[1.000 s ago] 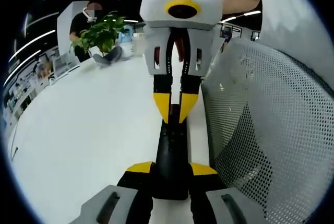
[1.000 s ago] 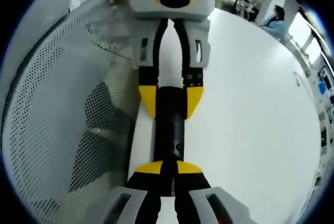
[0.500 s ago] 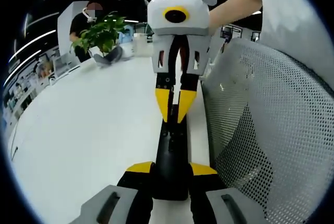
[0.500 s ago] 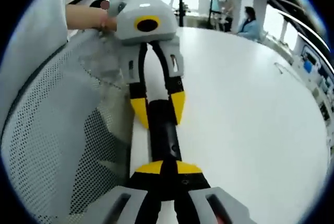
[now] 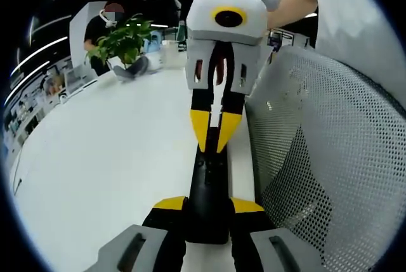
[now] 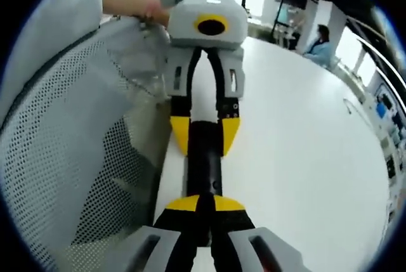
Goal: Press the specified remote control buttons in sequence, fully releasing each button before pressing the next.
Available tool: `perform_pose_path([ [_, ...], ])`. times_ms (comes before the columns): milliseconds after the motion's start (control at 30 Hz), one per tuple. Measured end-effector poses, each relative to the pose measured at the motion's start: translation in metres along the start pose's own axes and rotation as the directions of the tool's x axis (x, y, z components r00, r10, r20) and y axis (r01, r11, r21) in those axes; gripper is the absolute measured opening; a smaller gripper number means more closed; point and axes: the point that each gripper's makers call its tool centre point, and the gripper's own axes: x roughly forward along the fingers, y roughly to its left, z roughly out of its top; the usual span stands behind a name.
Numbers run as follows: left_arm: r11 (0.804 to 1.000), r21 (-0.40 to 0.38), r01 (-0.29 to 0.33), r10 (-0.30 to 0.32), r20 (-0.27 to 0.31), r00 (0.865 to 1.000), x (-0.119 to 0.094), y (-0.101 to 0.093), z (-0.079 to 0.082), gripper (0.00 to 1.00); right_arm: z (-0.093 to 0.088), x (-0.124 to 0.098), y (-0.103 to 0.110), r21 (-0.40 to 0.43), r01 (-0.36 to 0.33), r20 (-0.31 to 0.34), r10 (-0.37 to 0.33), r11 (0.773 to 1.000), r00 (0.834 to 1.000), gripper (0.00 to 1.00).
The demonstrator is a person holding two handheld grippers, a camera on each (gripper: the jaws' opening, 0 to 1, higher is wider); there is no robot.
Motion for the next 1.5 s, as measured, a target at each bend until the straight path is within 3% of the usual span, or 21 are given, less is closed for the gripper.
perform_pose_path([
  [67, 1.0, 0.001, 0.0, 0.0, 0.0, 1.0, 0.0, 0.0, 0.0, 0.25, -0.002, 0.0, 0.0, 0.059, -0.028, -0.053, 0.031, 0.998, 0.998, 0.02],
  [133, 1.0, -0.003, -0.001, 0.001, -0.002, 1.0, 0.0, 0.0, 0.0, 0.25, -0.002, 0.001, 0.0, 0.054, -0.047, -0.13, 0.054, 0.997, 0.99, 0.02],
  [233, 1.0, -0.003, 0.0, 0.0, -0.002, 1.0, 0.0, 0.0, 0.0, 0.25, -0.002, 0.004, 0.0, -0.035, -0.065, -0.26, 0.054, 0.997, 0.964, 0.03],
  [300, 1.0, -0.003, 0.0, 0.0, -0.003, 1.0, 0.0, 0.0, 0.0, 0.25, -0.002, 0.005, -0.001, 0.033, -0.053, -0.259, 0.06, 0.998, 0.964, 0.03],
  [367, 1.0, -0.002, -0.001, 0.001, -0.004, 1.0, 0.0, 0.0, 0.0, 0.25, -0.003, 0.004, -0.001, 0.033, -0.041, -0.241, 0.048, 0.999, 0.969, 0.03],
  [500, 1.0, -0.001, -0.002, 0.002, -0.005, 1.0, 0.0, 0.0, 0.0, 0.25, -0.002, 0.002, 0.0, -0.047, 0.036, -0.167, -0.044, 0.998, 0.985, 0.03],
  [667, 1.0, -0.001, -0.002, 0.002, -0.006, 1.0, 0.0, 0.0, 0.001, 0.25, -0.001, -0.001, -0.001, 0.125, 0.082, 0.008, -0.084, 0.989, 0.996, 0.03],
  [767, 1.0, -0.002, -0.004, 0.004, -0.005, 1.0, 0.0, 0.0, 0.001, 0.25, 0.0, -0.001, -0.004, 0.24, 0.093, 0.095, -0.119, 0.966, 0.988, 0.02],
  [833, 1.0, -0.002, -0.004, 0.004, -0.006, 1.0, 0.0, 0.0, 0.001, 0.25, 0.0, -0.002, -0.003, 0.234, 0.114, 0.123, -0.146, 0.966, 0.982, 0.01],
  [1000, 1.0, 0.0, -0.006, 0.006, -0.01, 1.0, 0.001, 0.0, 0.001, 0.25, 0.002, -0.001, -0.002, 0.128, 0.168, 0.096, -0.181, 0.977, 0.979, 0.0],
  [1100, 1.0, 0.001, -0.007, 0.007, -0.01, 1.0, 0.001, 0.0, 0.001, 0.25, 0.007, 0.003, 0.003, 0.143, 0.14, 0.099, -0.155, 0.98, 0.983, 0.0],
  [1200, 1.0, 0.002, -0.007, 0.007, -0.012, 1.0, 0.001, 0.0, 0.001, 0.25, 0.004, 0.001, 0.003, 0.065, 0.168, 0.057, -0.172, 0.984, 0.983, 0.0],
  [1367, 1.0, 0.002, -0.006, 0.006, -0.013, 1.0, 0.001, 0.0, 0.0, 0.25, 0.0, -0.001, 0.002, 0.043, 0.169, 0.03, -0.17, 0.985, 0.985, 0.0],
  [1500, 1.0, 0.002, -0.006, 0.006, -0.013, 1.0, 0.001, 0.0, 0.0, 0.25, 0.0, 0.001, 0.002, 0.019, 0.129, 0.0, -0.129, 0.991, 0.992, 0.0],
])
